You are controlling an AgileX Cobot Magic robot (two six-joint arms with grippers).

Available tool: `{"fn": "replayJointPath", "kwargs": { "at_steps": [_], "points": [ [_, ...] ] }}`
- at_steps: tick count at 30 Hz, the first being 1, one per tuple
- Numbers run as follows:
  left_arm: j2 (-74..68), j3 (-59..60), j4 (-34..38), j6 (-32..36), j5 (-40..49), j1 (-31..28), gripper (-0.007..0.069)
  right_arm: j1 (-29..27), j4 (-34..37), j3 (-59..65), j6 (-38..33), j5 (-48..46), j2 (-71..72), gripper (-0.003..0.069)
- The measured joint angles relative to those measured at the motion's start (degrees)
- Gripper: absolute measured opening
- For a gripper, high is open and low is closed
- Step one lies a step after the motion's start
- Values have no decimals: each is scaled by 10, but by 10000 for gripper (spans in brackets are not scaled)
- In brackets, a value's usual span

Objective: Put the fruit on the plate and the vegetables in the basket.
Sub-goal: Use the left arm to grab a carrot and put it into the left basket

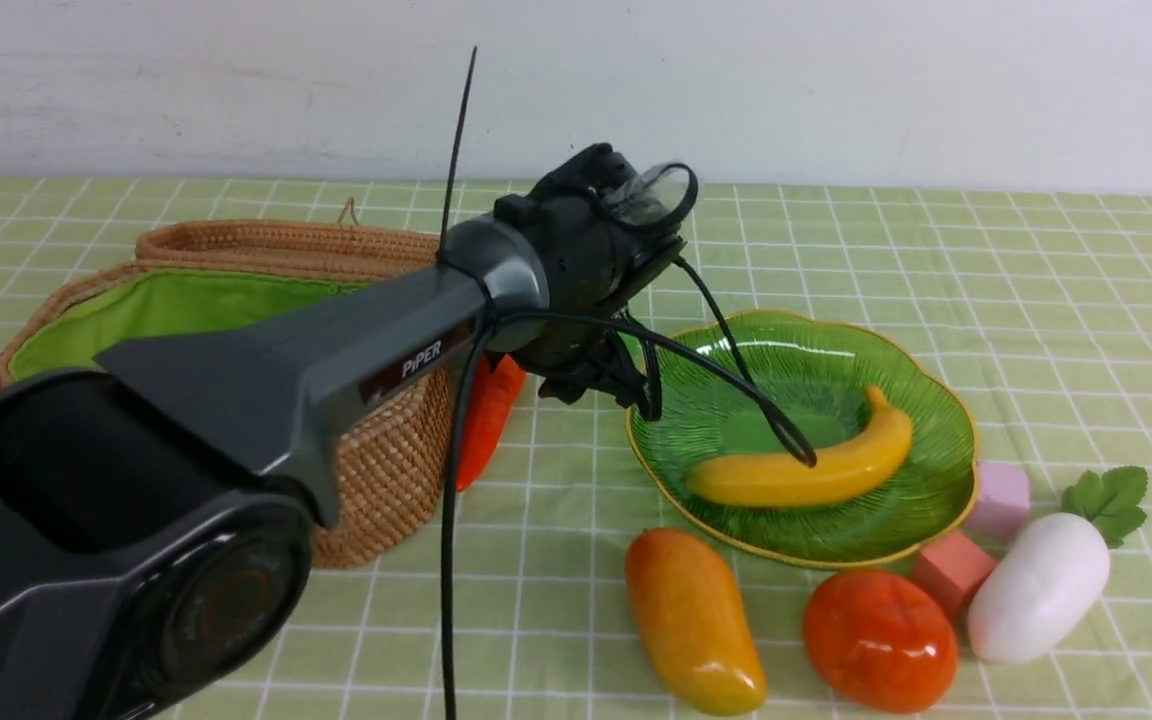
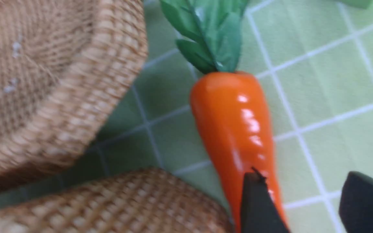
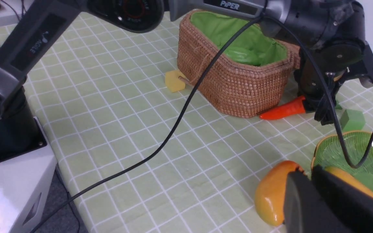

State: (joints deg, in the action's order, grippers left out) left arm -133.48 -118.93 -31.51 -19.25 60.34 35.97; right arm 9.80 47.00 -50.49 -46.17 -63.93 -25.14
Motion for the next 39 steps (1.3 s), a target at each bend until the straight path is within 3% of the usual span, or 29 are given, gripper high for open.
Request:
{"fn": "replayJointPath", "kwargs": {
  "at_steps": [3,7,18,22,27,30,39],
  "points": [
    [-10,0,-25,-3,-1,0,450,17,-15,0,0,0,0,52],
    [-21,0,-44,-27,-6,-1,497,19,-16,0,0,0,0,52],
    [-52,0,-67,-78,-17,-1,505,19,-14,0,0,-9,0,52],
    [-55,0,-57,-82,-20,-1,468,19,-12,0,0,-9,0,52],
    [-56,0,-35,-84,-20,-1,342,19,-11,0,0,-11,0,58],
    [-56,-1,-34,-85,-17,-1,306,19,-11,0,0,-13,0,59],
    [-56,-5,-29,-73,-13,-1,306,19,-11,0,0,-13,0,64]
  ]
}}
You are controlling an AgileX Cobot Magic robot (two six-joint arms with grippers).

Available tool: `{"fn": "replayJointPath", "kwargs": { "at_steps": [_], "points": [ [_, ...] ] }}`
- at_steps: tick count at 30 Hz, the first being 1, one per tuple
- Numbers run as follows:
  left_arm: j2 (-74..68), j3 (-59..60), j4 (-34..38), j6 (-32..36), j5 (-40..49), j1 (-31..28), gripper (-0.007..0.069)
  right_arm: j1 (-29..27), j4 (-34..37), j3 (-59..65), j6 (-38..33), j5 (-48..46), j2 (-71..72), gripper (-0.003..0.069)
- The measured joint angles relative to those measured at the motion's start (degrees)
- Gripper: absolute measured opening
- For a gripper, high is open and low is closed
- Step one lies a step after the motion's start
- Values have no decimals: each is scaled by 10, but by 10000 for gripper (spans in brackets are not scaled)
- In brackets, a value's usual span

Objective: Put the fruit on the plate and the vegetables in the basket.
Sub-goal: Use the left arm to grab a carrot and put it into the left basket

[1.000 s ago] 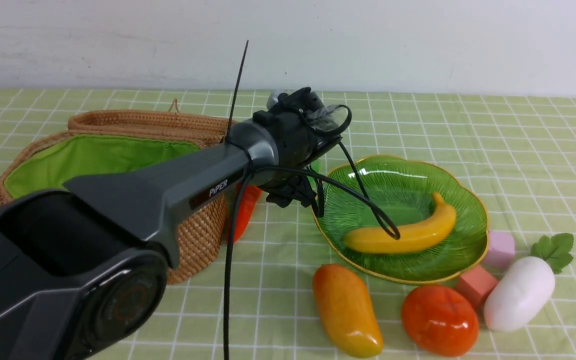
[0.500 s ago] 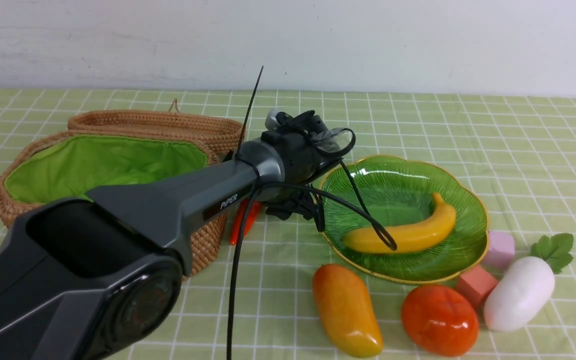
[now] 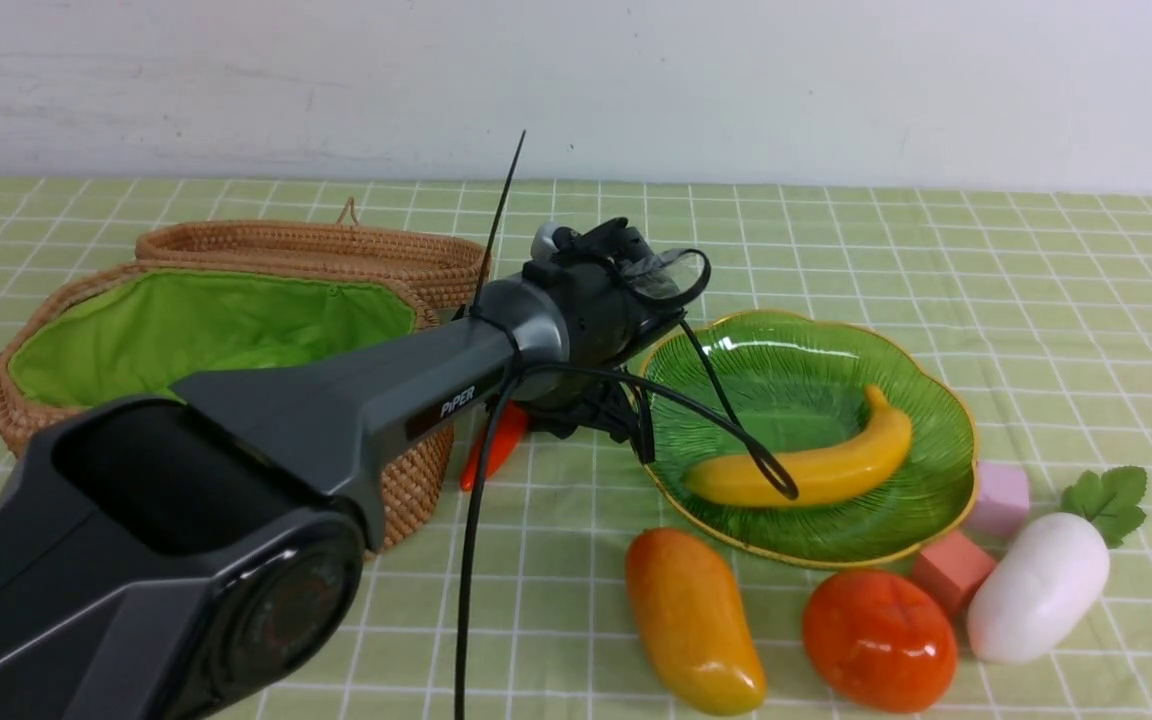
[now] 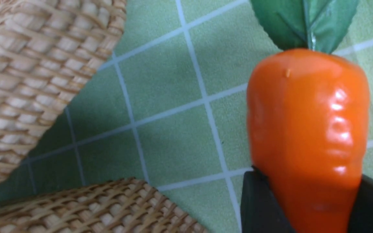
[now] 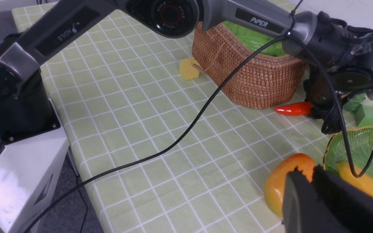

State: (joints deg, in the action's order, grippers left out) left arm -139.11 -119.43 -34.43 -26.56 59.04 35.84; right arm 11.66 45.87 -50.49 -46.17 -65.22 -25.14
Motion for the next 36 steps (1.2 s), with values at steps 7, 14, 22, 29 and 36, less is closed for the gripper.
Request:
{"fn": "replayJointPath", "kwargs": {
  "at_steps": [7,14,22,29,36],
  "points": [
    [36,0,10,11,-3,6,306,0,0,0,0,3,0,66],
    [88,-2,15,44,11,47,306,0,-1,0,0,19,0,67],
    [195,-2,88,110,80,71,306,0,-3,0,12,49,0,67],
    [312,-2,161,193,119,40,306,0,-21,0,54,86,-13,67],
    [426,66,266,318,119,-87,305,0,-24,0,66,96,-49,67]
  ]
}}
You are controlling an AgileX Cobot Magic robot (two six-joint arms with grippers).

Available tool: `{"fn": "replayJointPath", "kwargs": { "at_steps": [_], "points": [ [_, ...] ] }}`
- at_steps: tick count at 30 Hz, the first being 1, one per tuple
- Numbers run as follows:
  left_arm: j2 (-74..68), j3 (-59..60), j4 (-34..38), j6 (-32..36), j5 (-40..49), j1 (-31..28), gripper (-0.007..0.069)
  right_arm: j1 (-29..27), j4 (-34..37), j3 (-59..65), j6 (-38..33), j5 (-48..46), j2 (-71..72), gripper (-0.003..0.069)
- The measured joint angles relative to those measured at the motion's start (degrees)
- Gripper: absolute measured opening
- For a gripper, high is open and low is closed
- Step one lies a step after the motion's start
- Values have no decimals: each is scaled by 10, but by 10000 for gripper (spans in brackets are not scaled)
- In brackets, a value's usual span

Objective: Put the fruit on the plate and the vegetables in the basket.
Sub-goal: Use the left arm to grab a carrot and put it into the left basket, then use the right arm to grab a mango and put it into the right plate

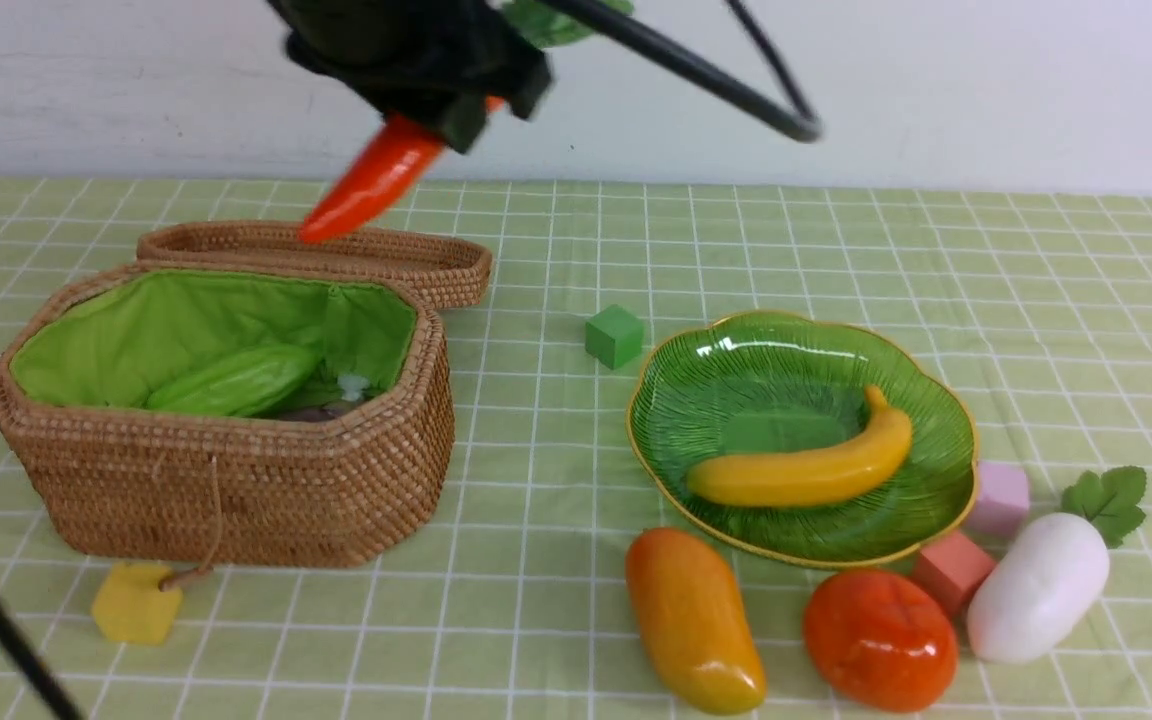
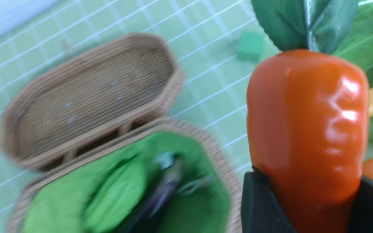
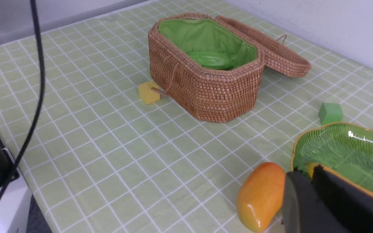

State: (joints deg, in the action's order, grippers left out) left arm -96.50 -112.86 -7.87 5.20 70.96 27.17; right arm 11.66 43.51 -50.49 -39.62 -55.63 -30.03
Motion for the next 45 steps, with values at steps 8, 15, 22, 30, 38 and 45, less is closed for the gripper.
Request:
{"fn": "replayJointPath", "kwargs": {
  "at_steps": [8,15,22,30,38,45],
  "points": [
    [44,179,68,274,-6,-157,305,0,2,0,3,20,-25,70],
    [-8,226,79,377,-117,-207,305,0,2,0,3,22,-26,73],
    [-29,229,79,377,-148,-207,394,0,2,0,3,8,-26,73],
    [-13,230,83,317,-146,-207,657,0,3,0,3,7,-26,73],
    [82,230,210,165,-91,-206,303,0,8,0,44,-5,-51,73],
    [249,286,238,115,-62,-206,-13,0,-4,-2,100,-49,-158,73]
  ]
}}
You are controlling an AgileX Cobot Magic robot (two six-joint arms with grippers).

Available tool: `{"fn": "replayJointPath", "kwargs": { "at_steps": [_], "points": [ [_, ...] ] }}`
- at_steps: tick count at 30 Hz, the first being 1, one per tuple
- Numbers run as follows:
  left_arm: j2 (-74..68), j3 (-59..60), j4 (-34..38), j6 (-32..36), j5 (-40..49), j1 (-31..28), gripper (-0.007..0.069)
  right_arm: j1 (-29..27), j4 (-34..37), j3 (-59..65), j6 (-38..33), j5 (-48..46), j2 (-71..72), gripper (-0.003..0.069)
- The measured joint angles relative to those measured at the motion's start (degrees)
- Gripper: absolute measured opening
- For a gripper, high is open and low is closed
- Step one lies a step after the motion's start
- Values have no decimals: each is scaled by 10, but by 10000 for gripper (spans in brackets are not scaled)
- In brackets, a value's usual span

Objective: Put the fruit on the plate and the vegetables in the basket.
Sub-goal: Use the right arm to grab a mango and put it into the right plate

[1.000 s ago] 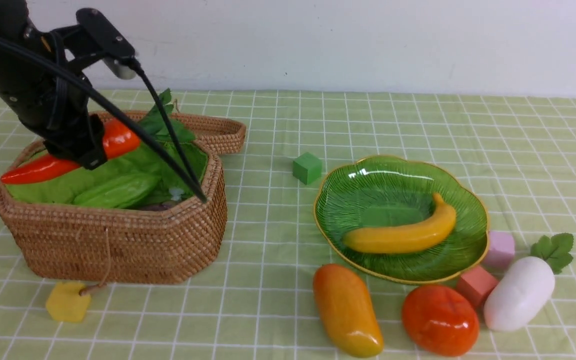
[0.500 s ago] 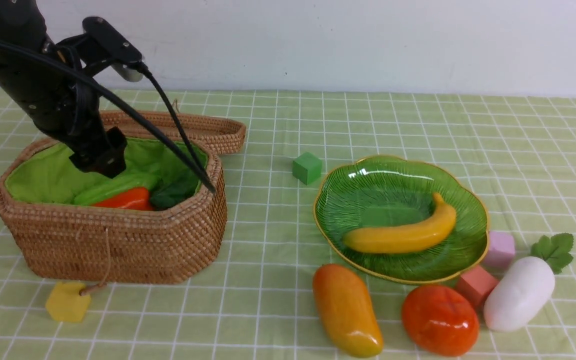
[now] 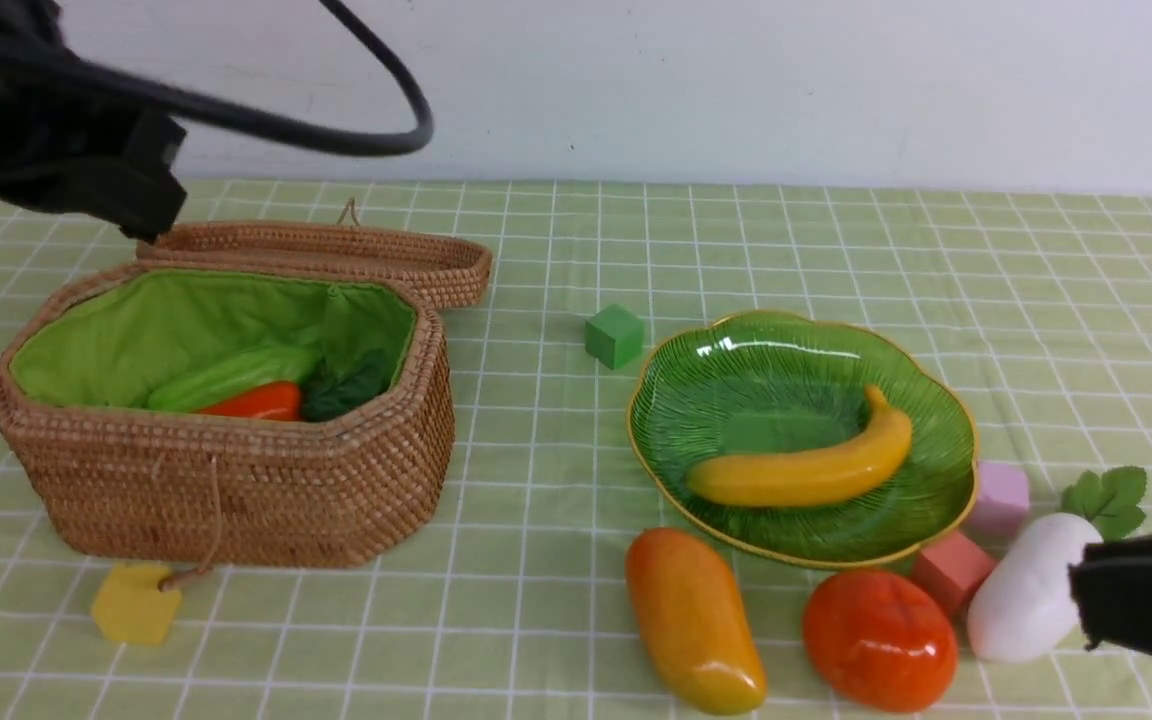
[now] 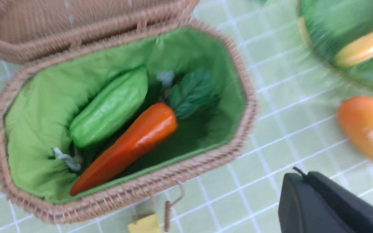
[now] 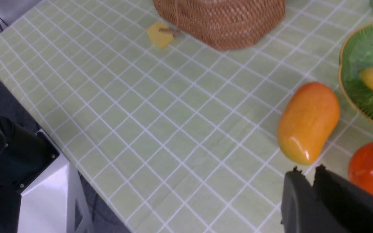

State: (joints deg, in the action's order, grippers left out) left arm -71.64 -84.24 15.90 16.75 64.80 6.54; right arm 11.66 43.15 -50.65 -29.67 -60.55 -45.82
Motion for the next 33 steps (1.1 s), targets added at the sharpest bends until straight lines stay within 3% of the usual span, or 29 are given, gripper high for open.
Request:
{"fn": "replayJointPath", "kwargs": {
  "at_steps": [7,10,16,18,21,22,26,27,28,33],
  "points": [
    [206,201,84,37,-63,0,-13,9,-9,-51,39,-22,-117,73],
    [332,353,148,88,-137,0,-13,64,-50,-99,91,-16,-184,73],
    [482,487,227,173,-198,0,-13,198,-198,-163,269,-2,-273,73],
    [510,506,257,203,-212,0,-13,251,-289,-187,378,-7,-312,83],
    [515,508,282,220,-217,0,-13,280,-353,-198,452,-19,-344,111],
    [515,508,298,234,-223,6,-13,292,-383,-200,493,-25,-366,151],
    [515,509,308,257,-234,33,-13,297,-401,-201,515,-24,-401,265],
    [515,509,309,265,-249,47,-13,297,-404,-201,518,-18,-421,344],
    [515,509,310,265,-251,49,-13,297,-404,-201,519,-16,-423,355],
    [515,509,313,268,-306,62,-13,297,-402,-202,521,34,-475,631]
  ]
}}
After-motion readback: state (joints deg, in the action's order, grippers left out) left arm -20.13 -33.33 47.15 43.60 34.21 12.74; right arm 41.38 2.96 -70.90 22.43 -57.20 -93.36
